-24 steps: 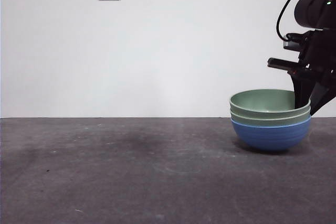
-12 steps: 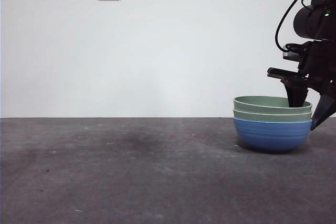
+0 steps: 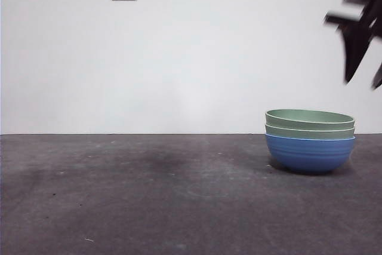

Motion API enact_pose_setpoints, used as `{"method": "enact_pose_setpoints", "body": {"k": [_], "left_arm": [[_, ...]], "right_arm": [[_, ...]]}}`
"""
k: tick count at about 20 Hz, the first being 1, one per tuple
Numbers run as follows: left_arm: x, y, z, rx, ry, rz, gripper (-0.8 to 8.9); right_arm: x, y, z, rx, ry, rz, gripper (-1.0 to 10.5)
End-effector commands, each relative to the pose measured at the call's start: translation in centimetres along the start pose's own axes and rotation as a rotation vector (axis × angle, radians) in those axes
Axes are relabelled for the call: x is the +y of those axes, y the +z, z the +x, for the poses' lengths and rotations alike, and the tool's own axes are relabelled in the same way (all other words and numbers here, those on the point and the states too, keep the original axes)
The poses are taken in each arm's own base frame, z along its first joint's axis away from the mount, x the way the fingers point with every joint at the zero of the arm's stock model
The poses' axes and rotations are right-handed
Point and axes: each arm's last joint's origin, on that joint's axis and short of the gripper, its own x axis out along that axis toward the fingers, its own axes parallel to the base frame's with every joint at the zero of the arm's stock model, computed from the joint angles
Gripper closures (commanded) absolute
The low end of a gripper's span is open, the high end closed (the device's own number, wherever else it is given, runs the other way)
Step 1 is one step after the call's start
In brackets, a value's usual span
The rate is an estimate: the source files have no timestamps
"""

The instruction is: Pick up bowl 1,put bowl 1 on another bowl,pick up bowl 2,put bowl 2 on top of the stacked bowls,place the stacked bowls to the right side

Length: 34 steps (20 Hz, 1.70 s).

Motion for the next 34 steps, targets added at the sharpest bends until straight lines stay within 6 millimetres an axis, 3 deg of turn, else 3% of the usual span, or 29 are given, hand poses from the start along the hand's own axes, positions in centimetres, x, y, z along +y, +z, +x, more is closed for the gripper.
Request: {"method": "enact_pose_setpoints", "body": {"k": [1, 6, 10, 13, 14, 15, 16, 26, 34], "left_arm": [[0.1, 0.1, 0.0, -0.009, 0.003, 0.014, 5.62], [0.0, 0.0, 0.0, 0.000, 0.000, 0.032, 5.62], [0.0, -0.3, 0.0, 0.031, -0.002, 0.029, 5.62], [0.0, -0.3, 0.0, 0.032, -0.002, 0.030, 5.66], [0.0, -0.3, 0.0, 0.035, -0.002, 0.029, 5.73], [0.0, -0.4, 0.0, 0.041, -0.003, 0.032, 6.67], [0.0, -0.4, 0.0, 0.044, -0.003, 0.035, 8.21], [0.0, -0.2, 0.0, 0.025, 0.000, 0.049, 8.17], [0.2, 1.0, -0.1, -0.101, 0.017, 0.063, 8.17]], "right_arm": [[0.5, -1.5, -3.2, 0.015, 0.007, -0.019, 7.2], [3.4, -5.6, -9.9, -0.003, 0.084, -0.116, 7.3], [5.0, -8.8, -12.4, 0.080, 0.126, -0.201, 7.3], [5.4, -9.7, -12.9, 0.125, 0.135, -0.228, 7.4], [5.5, -9.8, -12.9, 0.134, 0.137, -0.240, 8.3], [5.5, -9.9, -12.9, 0.141, 0.139, -0.261, 9.4], [5.5, -9.9, -12.9, 0.142, 0.140, -0.274, 9.6], [5.5, -9.8, -12.9, 0.131, 0.139, -0.250, 9.4], [5.5, -9.8, -12.9, 0.131, 0.139, -0.250, 9.4]]}}
